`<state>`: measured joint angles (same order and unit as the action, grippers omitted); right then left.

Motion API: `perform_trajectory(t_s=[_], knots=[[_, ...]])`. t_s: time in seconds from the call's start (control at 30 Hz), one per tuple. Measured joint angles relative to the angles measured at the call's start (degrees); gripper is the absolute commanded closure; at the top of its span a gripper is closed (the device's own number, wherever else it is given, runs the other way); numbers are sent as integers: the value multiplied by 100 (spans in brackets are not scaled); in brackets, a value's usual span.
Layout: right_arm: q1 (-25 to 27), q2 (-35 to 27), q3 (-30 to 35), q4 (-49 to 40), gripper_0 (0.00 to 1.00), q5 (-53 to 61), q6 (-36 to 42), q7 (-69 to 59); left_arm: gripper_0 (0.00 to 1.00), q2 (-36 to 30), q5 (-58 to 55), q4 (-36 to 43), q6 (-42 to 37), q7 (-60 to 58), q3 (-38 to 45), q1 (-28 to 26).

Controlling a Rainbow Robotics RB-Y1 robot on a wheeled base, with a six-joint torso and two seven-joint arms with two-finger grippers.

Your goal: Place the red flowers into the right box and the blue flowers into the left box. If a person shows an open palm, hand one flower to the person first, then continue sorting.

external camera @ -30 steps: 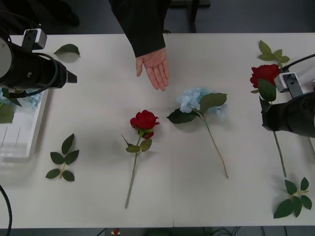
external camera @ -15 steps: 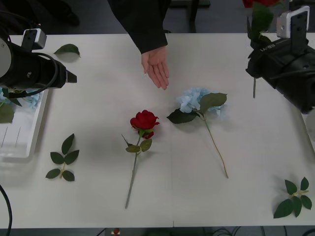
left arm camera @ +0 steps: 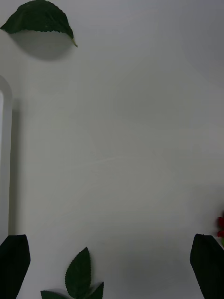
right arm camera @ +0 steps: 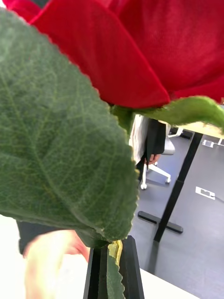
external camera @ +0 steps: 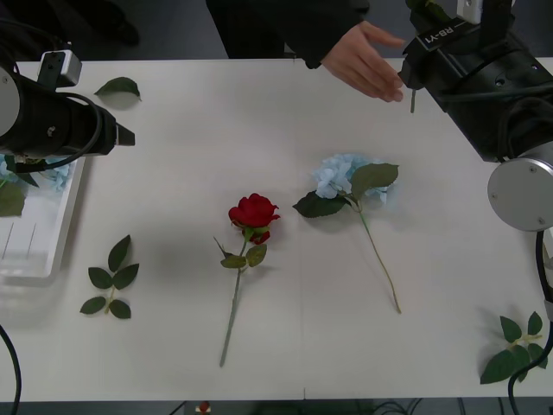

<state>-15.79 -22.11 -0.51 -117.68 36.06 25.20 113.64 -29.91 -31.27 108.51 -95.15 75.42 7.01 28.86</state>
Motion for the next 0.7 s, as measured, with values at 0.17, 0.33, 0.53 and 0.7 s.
perform_trajectory(t_s=[0.17,0.33,0.53,0.7], knots=[[0,0,0,0,100,18,-71,0,0,0,-2,0,0,0,0,0],[0,0,0,0,100,108,-71,0,0,0,-2,0,0,0,0,0],[0,0,0,0,52,187,-71,0,0,0,-2,0,0,0,0,0],[1,0,0,0,0,245,-71,1,0,0,-2,0,0,0,0,0]])
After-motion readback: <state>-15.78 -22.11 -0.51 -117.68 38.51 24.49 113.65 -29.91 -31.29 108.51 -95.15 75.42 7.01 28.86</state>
